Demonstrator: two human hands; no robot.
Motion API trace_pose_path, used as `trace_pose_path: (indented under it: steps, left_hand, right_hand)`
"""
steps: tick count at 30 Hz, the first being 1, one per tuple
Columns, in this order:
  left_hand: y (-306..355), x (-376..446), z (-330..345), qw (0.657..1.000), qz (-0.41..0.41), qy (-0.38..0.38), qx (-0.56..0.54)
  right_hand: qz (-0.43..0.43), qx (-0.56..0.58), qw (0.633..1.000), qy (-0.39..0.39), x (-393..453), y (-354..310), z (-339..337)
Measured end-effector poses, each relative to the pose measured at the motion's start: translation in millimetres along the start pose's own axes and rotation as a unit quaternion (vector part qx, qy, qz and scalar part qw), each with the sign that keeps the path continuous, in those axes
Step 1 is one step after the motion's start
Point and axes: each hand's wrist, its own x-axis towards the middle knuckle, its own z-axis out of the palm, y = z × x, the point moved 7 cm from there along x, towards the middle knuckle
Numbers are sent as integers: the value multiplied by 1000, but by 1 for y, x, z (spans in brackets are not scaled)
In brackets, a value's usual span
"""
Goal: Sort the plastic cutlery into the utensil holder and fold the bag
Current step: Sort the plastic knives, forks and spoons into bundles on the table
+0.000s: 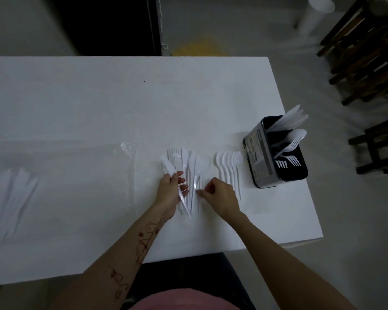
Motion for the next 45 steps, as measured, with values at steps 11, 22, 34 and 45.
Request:
trace_pose_path:
  steps: [11, 22, 34, 45]
  left_hand:
    - [-6, -4, 1, 999, -8, -16, -35]
    - [2, -3, -2, 1000, 9, -23, -5]
    - [-6, -1, -16, 1000, 2, 3, 23]
    - [-7, 2, -10, 999, -4, -11, 44]
  right_hand:
    - [24, 248, 968, 14, -13, -4, -14]
    - [37, 184, 982, -13, -17, -10, 0]
    - [101, 137, 985, -21, -11, 12, 15]
    - [76, 133, 988, 28, -16, 8, 3]
